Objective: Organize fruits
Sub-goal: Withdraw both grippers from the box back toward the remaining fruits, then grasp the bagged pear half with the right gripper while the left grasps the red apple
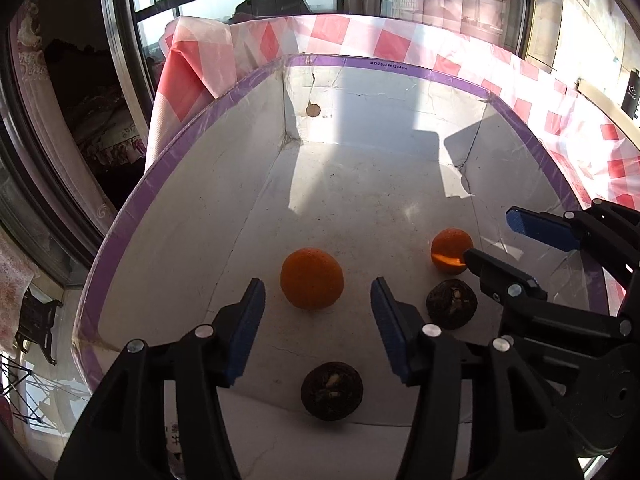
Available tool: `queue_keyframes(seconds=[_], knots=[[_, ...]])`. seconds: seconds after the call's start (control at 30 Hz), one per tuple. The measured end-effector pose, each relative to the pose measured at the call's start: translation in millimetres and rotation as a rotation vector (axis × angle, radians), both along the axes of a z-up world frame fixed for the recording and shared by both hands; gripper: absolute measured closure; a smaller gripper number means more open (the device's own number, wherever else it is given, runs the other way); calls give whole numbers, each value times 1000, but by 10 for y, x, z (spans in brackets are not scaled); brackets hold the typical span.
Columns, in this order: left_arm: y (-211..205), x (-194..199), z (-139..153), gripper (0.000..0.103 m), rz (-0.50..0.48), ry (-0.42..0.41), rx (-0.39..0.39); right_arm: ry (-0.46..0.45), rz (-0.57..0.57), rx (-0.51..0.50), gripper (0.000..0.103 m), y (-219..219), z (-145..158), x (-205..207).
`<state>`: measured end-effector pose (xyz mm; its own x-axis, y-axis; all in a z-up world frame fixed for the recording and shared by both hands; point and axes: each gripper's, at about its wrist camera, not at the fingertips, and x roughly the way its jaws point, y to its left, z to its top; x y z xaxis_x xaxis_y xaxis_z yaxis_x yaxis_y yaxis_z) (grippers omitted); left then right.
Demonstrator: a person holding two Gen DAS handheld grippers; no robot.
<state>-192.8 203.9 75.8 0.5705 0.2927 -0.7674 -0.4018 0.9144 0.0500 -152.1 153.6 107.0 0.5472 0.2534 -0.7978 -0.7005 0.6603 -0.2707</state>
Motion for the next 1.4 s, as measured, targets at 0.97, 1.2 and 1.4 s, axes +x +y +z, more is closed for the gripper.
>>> queue_keyframes(seconds=[0.97, 1.2, 1.4], knots=[[-2039, 749, 187, 2, -504, -487, -90, -62, -691, 624, 17, -2989, -53, 877], [-2320, 1537, -15, 2, -462, -407, 111, 68, -753, 678, 16, -3467, -303, 1258], [-2344, 2027, -370, 2, -532, -232, 10, 90, -746, 667, 16, -3489, -330, 1688]])
